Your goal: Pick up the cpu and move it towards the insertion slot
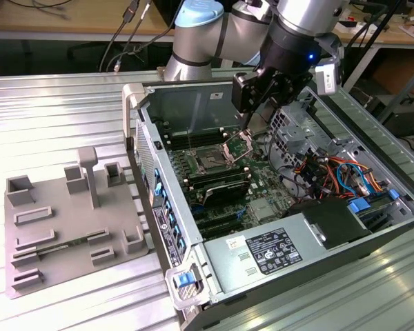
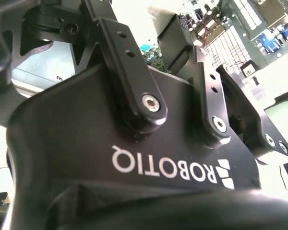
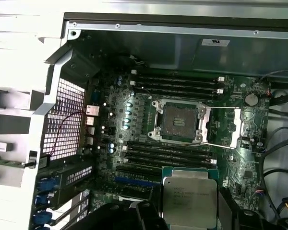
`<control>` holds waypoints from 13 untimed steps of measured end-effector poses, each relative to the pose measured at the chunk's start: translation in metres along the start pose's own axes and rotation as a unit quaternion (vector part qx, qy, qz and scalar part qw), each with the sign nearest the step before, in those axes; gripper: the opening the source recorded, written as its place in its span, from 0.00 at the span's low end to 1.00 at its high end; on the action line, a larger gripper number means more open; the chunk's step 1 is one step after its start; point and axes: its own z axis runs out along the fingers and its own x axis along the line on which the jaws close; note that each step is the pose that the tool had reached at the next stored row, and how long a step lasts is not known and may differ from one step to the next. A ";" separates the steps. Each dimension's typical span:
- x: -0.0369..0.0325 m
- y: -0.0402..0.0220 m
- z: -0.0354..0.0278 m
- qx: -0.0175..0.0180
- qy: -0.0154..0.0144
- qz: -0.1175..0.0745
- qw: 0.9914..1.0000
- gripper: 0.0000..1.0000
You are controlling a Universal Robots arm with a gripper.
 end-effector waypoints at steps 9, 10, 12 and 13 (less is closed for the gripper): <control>-0.0135 0.0048 0.0019 0.000 0.000 0.000 1.000 0.55; -0.0143 0.0053 0.0020 0.000 0.000 0.000 1.000 0.55; -0.0158 0.0063 0.0022 0.000 0.000 0.000 1.000 0.55; -0.0164 0.0069 0.0024 0.000 0.000 0.000 1.000 0.55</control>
